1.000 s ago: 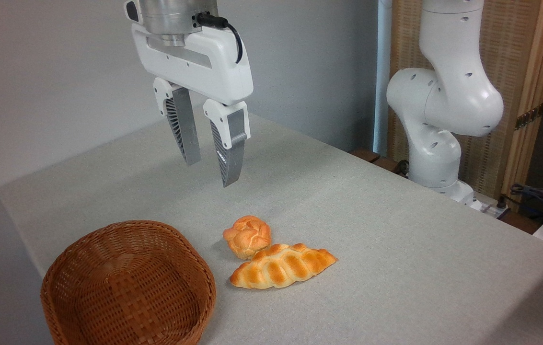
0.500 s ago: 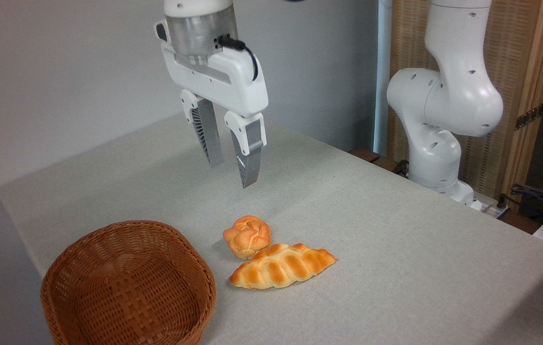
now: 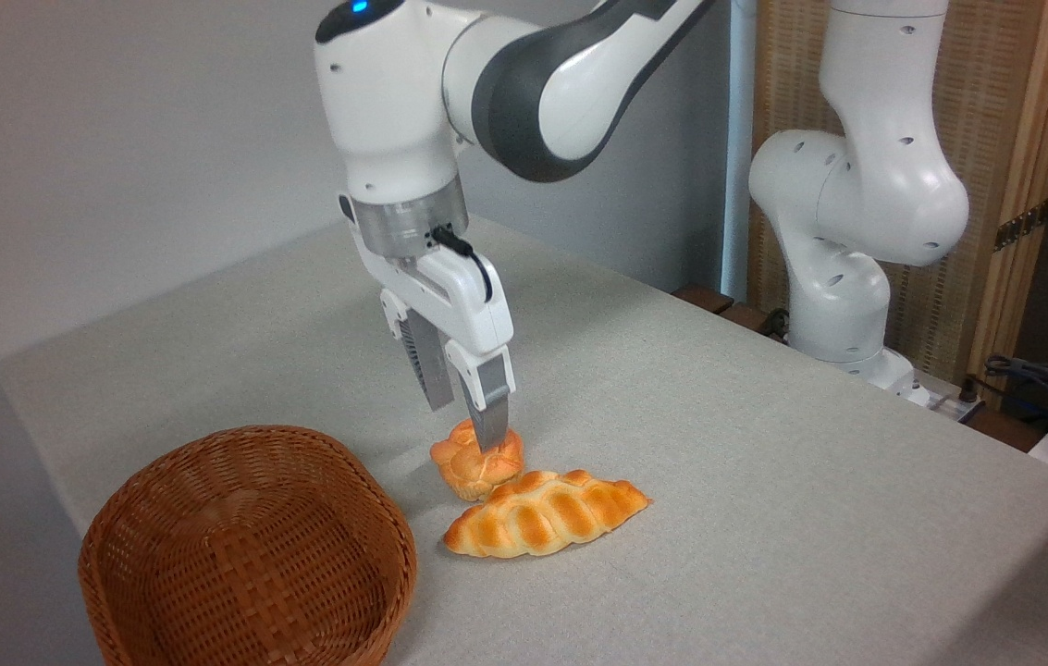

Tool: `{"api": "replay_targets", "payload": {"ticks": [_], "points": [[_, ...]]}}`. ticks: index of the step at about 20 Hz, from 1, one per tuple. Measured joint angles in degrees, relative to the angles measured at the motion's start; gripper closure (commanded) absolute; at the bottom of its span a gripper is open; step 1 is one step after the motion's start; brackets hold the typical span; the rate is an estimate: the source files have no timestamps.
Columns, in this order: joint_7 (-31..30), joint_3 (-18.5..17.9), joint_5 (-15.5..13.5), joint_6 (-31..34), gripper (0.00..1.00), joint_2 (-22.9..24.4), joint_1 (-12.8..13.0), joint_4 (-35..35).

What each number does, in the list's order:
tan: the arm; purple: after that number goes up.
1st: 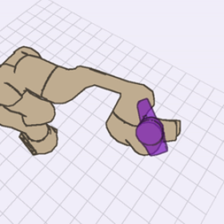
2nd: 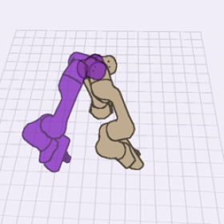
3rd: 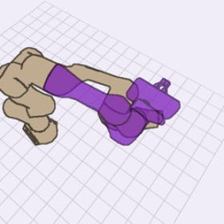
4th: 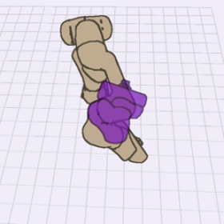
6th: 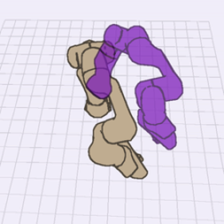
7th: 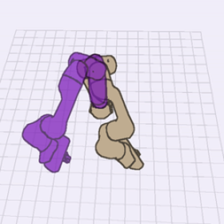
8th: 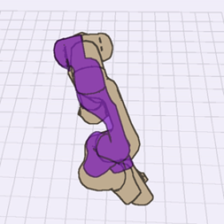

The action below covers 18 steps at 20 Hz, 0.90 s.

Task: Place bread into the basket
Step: 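Close the gripper on the round bun and lift it, then carry the held bun over the wicker basket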

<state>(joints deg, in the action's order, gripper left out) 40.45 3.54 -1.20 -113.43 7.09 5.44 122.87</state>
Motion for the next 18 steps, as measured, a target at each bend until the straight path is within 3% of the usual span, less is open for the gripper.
{"api": "replay_targets", "payload": {"ticks": [2,5,7,8,18], "points": [[0.0,0.04,2.13,-0.8,0.03,-1.18,0.41,0.37],[0.0,0.6,3.11,-1.73,0.17,-2.86,0.75,0.4],[0.0,0.87,3.39,-2.7,0.46,-3.84,0.83,0.45],[0.0,1.07,3.46,-2.94,0.55,-4.31,0.83,0.45],[0.0,1.37,3.56,-2.85,0.58,-4.69,0.83,0.45]]}}
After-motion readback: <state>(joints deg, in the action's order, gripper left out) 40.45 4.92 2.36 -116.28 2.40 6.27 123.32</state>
